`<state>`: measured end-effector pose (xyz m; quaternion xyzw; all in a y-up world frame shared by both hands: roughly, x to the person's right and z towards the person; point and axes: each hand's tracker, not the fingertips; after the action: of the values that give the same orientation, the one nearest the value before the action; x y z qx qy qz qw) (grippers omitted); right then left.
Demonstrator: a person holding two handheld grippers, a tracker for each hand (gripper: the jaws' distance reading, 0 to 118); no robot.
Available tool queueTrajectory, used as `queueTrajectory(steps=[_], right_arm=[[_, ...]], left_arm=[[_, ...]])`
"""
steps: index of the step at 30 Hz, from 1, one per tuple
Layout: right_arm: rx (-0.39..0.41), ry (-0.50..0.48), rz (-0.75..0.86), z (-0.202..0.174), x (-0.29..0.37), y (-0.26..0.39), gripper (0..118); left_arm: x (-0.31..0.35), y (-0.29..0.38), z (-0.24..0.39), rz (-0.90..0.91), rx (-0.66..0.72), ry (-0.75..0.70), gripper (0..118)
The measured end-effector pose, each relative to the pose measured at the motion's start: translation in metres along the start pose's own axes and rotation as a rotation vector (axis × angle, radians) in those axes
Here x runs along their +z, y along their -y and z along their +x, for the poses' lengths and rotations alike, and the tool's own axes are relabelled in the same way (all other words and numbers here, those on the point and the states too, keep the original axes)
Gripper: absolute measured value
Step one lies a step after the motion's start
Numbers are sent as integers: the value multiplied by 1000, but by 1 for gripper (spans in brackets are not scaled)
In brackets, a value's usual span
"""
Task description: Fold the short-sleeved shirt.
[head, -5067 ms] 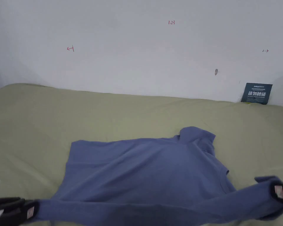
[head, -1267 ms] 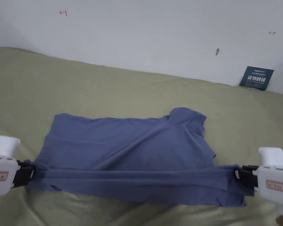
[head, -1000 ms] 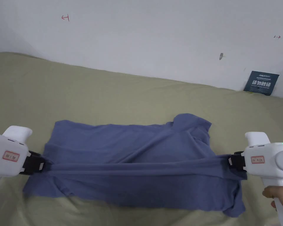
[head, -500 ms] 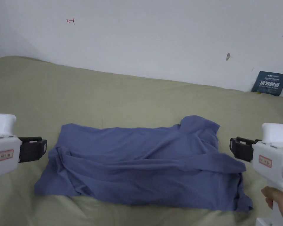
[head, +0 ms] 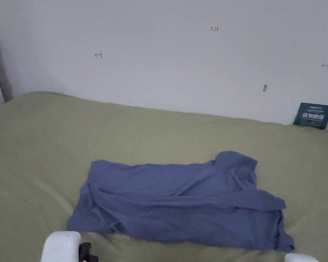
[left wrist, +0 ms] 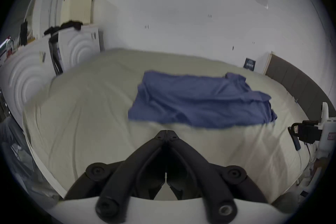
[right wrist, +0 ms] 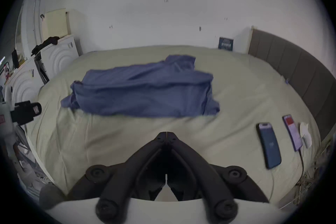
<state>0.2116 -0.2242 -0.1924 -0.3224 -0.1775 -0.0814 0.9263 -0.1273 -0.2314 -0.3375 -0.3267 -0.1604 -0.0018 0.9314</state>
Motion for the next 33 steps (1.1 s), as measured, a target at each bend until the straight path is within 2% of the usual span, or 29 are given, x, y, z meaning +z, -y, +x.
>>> queueTrajectory(steps=[4, 7, 8, 10, 11, 12, 13, 15, 17, 18, 19, 20, 21, 22, 24, 26, 30, 32, 33], right_arm=[[5, 13, -4, 10, -4, -3, 1], [-23, 20, -1, 24, -10, -10, 1], [-34, 22, 0, 29, -12, -12, 1], [-50, 26, 3, 37, -17, -17, 1], [-55, 25, 6, 42, -18, -19, 1], [-56, 27, 8, 47, -21, -22, 2], [-50, 42, 13, 51, -25, -24, 2], [-47, 52, 13, 65, -33, -28, 2], [-68, 48, 8, 80, -44, -33, 2], [-81, 34, 3, 88, -51, -35, 3], [-102, 17, -2, 97, -58, -36, 9], [-100, 16, -4, 103, -68, -38, 37], [-104, -9, -19, 110, -81, -42, 64], [-110, -47, -52, 116, -94, -45, 81], [-109, -111, -93, 126, -123, -51, 80], [-87, -60, -103, 129, -147, -57, 80], [-54, -101, -105, 130, -186, -62, 80], [-9, -47, -191, 125, -196, -65, 78], [20, -19, -165, 121, -190, -66, 73]], left_arm=[[-13, -6, -22, -19, 68, -12, 0], [-38, -25, -33, -31, 60, -14, 0], [-51, -32, -38, -43, 54, -17, 6], [-72, -44, -44, -26, 43, -24, 35], [-85, -52, -47, -48, 38, -13, 66], [-101, -59, -49, -81, 22, 2, 84], [-113, -65, -51, -99, -8, -1, 88], [-138, -75, -52, -111, -62, -5, 88], [-156, -82, -55, -130, -72, -78, 88], [-164, -82, -55, -148, -63, -49, 87], [-170, -82, -58, -162, -44, -41, 84], [-176, -80, -59, -183, -28, -36, 65], [-181, -78, -61, -209, -40, -9, 31], [-178, -75, -57, -229, -45, -20, 7], [-173, -69, -59, -183, -34, -7, 7], [-171, -68, -64, -190, -19, 6, 6], [-168, -70, -70, -185, 1, 30, 5], [-167, -69, -69, -184, 7, 32, 5], [-166, -68, -69, -185, 10, 37, 5]])
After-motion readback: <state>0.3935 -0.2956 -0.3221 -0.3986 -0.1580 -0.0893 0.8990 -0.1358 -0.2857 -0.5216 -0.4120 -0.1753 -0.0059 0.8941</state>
